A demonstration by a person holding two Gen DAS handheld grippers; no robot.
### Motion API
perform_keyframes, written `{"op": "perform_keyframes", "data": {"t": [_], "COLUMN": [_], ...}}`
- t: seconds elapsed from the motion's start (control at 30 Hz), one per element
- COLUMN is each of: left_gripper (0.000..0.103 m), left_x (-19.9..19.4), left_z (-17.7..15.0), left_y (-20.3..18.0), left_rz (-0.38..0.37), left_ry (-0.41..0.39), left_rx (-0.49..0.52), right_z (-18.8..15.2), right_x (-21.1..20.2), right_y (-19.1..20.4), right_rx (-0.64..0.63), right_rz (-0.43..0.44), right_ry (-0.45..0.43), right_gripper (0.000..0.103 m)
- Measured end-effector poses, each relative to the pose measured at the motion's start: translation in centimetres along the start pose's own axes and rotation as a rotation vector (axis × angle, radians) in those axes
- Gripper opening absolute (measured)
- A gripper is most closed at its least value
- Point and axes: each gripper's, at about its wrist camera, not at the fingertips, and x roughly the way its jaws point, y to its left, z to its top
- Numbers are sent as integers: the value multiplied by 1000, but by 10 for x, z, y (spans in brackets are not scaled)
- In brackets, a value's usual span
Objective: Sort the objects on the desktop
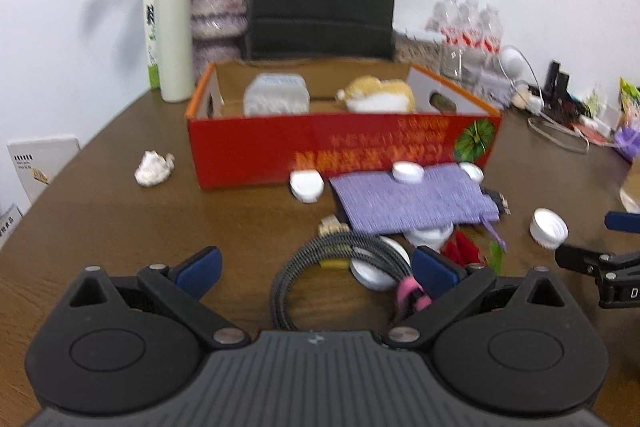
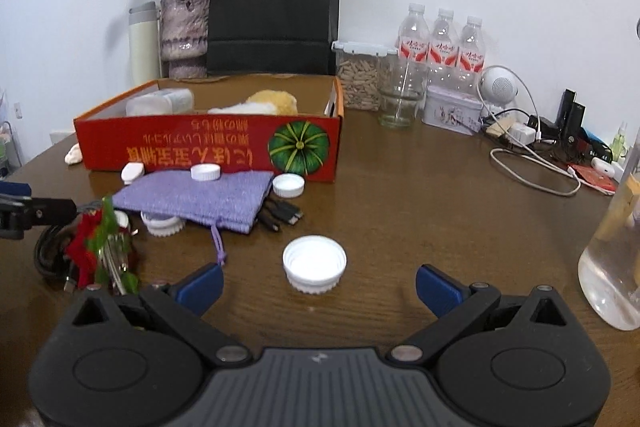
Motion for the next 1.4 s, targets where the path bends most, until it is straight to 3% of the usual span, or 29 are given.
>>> {"op": "perform_keyframes", "data": {"t": [0.6, 1.03, 1.17, 1.23, 1.3, 1.4], "left_gripper": [103, 103, 103, 103, 103, 103], "left_x": [31, 35, 35, 35, 34, 33], "left_z": [-1, -6, -6, -7, -7, -8], "left_y": [-15, -22, -23, -23, -23, -21], "left_rz": [-7, 8, 10, 13, 11, 4], "left_ry": [116, 90, 92, 93, 92, 88], "left_rx": [-13, 32, 39, 49, 51, 46], "right_z": [11, 10, 11, 11, 11, 11], "right_x": [30, 46, 44, 42, 40, 38], "right_y": [-3, -16, -15, -12, -9, -6], "right_rx": [-40, 38, 37, 30, 23, 15], "right_rz": [5, 19, 25, 32, 40, 45], "right_ry": [43, 74, 64, 54, 45, 39], "right_gripper": [102, 90, 79, 68, 51, 39]}}
